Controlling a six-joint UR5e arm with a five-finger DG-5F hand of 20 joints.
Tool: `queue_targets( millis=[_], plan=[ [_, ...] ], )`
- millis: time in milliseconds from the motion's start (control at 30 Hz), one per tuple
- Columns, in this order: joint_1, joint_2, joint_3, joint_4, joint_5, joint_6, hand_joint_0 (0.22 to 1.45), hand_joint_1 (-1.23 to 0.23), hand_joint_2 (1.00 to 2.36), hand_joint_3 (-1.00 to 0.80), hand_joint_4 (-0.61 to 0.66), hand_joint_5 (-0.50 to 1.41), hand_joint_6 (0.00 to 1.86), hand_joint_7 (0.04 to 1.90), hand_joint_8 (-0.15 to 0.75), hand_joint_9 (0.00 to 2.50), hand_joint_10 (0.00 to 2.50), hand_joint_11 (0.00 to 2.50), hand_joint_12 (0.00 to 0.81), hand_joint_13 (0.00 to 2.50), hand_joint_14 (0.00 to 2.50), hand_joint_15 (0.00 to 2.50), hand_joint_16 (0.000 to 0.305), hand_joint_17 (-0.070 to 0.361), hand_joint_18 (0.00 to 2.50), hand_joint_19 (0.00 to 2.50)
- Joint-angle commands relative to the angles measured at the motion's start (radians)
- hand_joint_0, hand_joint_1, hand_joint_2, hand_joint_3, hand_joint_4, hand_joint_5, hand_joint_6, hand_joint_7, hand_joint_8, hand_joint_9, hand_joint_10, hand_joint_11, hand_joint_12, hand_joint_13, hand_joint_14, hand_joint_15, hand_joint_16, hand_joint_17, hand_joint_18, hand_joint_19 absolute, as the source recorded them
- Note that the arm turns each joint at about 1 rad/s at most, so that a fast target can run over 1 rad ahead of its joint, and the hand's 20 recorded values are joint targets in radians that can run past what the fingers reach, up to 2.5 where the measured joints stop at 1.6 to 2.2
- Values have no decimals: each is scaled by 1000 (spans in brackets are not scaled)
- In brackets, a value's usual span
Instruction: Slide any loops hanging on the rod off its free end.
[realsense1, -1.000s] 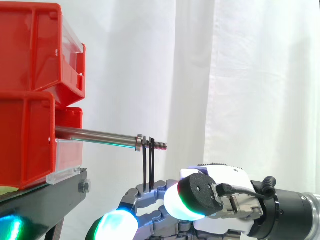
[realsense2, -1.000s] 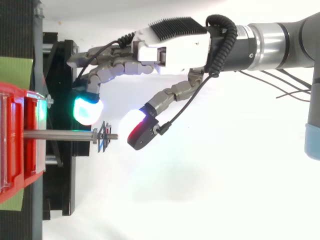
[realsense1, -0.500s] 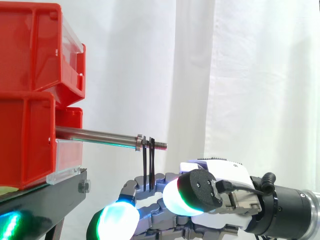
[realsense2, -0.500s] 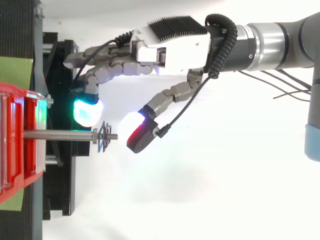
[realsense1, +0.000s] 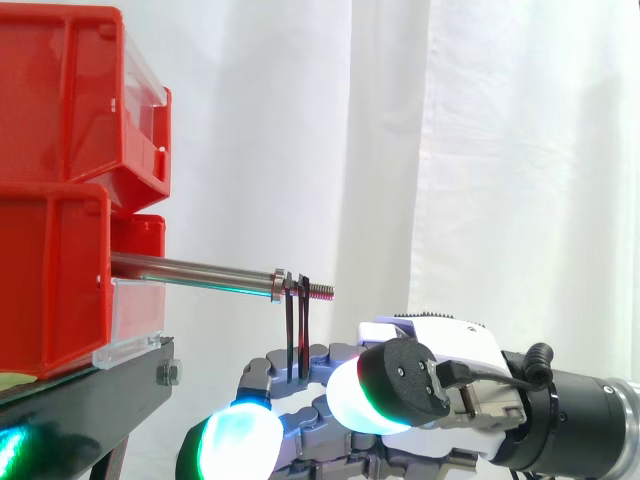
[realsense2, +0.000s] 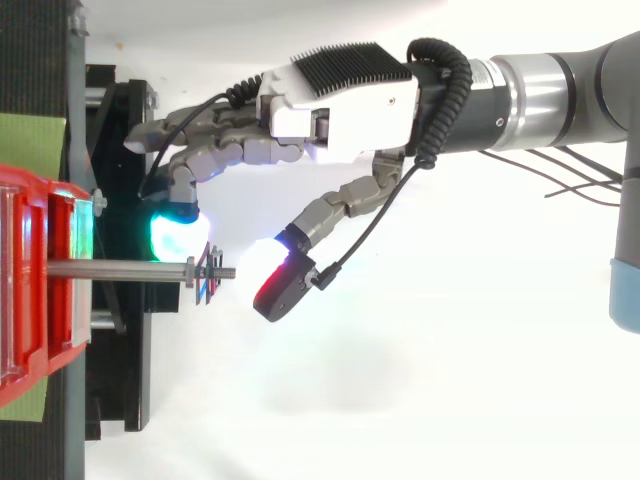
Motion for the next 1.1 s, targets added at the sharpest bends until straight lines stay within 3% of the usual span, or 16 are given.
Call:
queue_targets(
  millis=[0, 567, 1067],
  plan=[
    [0, 7, 2, -2, -11, 1, 519, -564, 1000, -500, 248, -200, 504, 1056, 253, 463, 2, 19, 301, 338, 0, 0, 51, 114, 264, 0],
    [5, 24, 2, 2, -8, 0, 523, -572, 1000, -500, 249, -198, 504, 1068, 253, 466, 0, 21, 298, 347, 0, 0, 50, 113, 280, 0],
    [9, 24, 5, 2, -8, 0, 539, -614, 1001, -496, 225, -182, 503, 1275, 250, 475, 0, 41, 291, 363, 0, 0, 49, 111, 297, 0]
  ],
)
